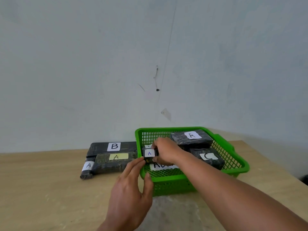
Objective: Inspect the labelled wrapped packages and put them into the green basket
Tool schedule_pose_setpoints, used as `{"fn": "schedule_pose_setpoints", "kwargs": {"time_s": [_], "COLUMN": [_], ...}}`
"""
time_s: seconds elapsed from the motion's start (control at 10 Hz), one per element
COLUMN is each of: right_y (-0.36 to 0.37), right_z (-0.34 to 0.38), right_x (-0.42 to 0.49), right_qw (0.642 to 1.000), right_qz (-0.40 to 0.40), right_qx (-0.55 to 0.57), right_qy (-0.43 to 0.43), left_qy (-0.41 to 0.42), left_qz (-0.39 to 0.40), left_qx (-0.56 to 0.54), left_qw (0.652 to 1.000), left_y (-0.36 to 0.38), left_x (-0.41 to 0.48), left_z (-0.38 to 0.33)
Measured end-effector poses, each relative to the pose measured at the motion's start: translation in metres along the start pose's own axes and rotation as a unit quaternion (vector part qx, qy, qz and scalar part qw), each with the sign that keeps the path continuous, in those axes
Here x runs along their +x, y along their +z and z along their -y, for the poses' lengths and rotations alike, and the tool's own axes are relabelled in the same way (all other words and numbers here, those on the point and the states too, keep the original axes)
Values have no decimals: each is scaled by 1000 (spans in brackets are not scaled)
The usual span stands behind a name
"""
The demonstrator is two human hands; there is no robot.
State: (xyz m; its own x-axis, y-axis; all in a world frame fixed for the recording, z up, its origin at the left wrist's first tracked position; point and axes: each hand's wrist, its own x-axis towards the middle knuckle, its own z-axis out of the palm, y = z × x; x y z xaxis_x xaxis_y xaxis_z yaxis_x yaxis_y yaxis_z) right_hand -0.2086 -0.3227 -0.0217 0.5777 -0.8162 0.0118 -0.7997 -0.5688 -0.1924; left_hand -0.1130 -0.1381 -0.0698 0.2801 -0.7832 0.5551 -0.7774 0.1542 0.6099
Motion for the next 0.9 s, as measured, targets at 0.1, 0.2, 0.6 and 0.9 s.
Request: {"fn": "schedule_pose_setpoints", "kwargs": {"time_s": [0.1,0.2,0.6,0.9], "right_y": [6,13,4,-41], "right_z": [-2,-1,2,7], "right_x": [7,10,0,-49], "right_qw": [999,997,999,988], "right_qz": [2,-8,-38,-88], "right_qx": [-46,-75,1,130], "right_qy": [-18,-26,-12,-14], "left_qy": [-2,2,30,6], "left_qz": [2,-7,-16,67], "left_qx": [-4,-7,11,100], "left_qw": [1000,1000,999,993], "left_y": [1,1,4,-15], "left_x": [0,0,1,10], "left_z": [1,2,7,-13]}}
